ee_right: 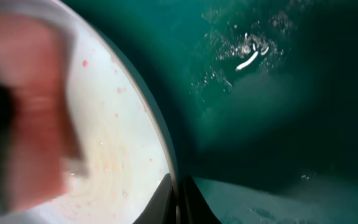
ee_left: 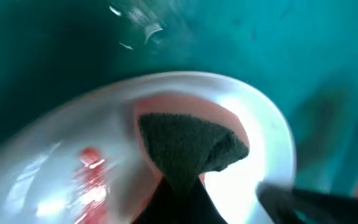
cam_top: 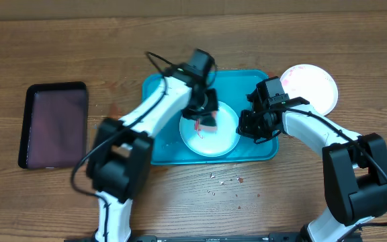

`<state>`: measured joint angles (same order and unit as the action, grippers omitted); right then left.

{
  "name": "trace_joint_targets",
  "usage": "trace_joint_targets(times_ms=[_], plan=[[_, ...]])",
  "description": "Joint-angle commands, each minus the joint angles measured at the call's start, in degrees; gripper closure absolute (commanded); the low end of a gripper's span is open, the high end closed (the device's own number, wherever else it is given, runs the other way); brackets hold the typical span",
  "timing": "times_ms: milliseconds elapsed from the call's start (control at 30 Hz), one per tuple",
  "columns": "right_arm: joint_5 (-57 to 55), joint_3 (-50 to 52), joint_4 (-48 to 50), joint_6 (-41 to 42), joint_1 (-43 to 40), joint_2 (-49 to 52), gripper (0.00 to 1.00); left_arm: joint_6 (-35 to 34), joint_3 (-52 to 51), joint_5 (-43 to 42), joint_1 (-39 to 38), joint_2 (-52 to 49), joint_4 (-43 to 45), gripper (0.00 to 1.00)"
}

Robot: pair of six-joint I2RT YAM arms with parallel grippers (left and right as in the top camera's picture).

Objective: Clean dirty plates on tray and stack at the side
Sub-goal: 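Scrub the remaining white plate with the sponge in the left gripper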

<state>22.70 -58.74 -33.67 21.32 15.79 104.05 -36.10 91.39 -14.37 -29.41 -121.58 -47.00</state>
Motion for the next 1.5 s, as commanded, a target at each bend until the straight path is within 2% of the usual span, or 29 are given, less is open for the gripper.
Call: trace_joint_targets(times_ms=[0,167,300,400,500,633,800,867,900,933,1067,1167,1267,1400,1467], plan=[[1.31,0.17,-0.11,1.46,0.33,-0.35,0.96,-1.66,-0.28,-0.28,-1.68,-3.45,1.29,0.96],[-4.26,0.07,-0.48,1.49,0.33,-0.37,0.96,-1.14,-0.28,2.51,-2.03,-5.53,0.17,0.96],[-10.36,-1.53,-2.69,3.02,0.33,-0.37,0.96,0.37,-0.26,11.87,-1.33,-5.35,-3.1,0.96],[-11.17,-2.38,-3.26,2.97,0.33,-0.37,0.96,0.5,-0.04,21.99,-0.31,-5.35,-7.45,0.96],[-11.32,-2.43,-3.26,4.42,0.33,-0.37,0.96,0.04,1.31,28.15,1.29,-4.92,-11.61,0.96],[-11.28,-2.43,-3.21,5.77,0.35,-0.37,0.96,0.11,5.46,26.25,3.28,-3.61,-15.47,0.96],[-11.08,-2.43,-3.28,6.4,0.35,-0.37,0.96,8.13,7.85,6.78,3.06,-2.36,-11.74,0.96],[-11.06,-2.43,-3.26,7.69,0.35,-0.37,0.96,7.54,7.65,0.22,1.86,-2.82,-10.6,0.96],[-11.08,-2.43,-3.23,8.02,0.35,-0.37,0.96,6.58,7.54,-0.52,1.18,-2.86,-10.54,0.96],[-11.1,-2.43,-3.04,9.01,0.35,-0.37,0.96,4.55,6.8,-0.46,-0.46,-3.17,-9.81,0.96],[-11.15,-2.43,-1.9,9.42,0.35,-0.37,0.96,4.13,4.04,0.17,-4.74,-3.63,-6.16,0.96],[-11.78,-2.43,-0.09,10.67,0.35,-0.37,0.96,2.14,1.49,5.51,-8.02,-3.67,-3.69,0.96],[-11.78,-2.43,0.48,10.91,0.35,-0.37,0.96,-1.09,0.2,10.12,-8.98,-3.67,-3.5,0.96],[-12.17,-2.43,0.26,10.84,0.35,-0.37,0.97,-1.22,-1.4,14.91,-8.41,-3.67,-3.06,0.96],[-13.07,-2.43,-0.13,10.6,0.35,-0.37,0.96,-1.14,-2.1,20.13,-7.85,-3.67,-3.41,0.96]])
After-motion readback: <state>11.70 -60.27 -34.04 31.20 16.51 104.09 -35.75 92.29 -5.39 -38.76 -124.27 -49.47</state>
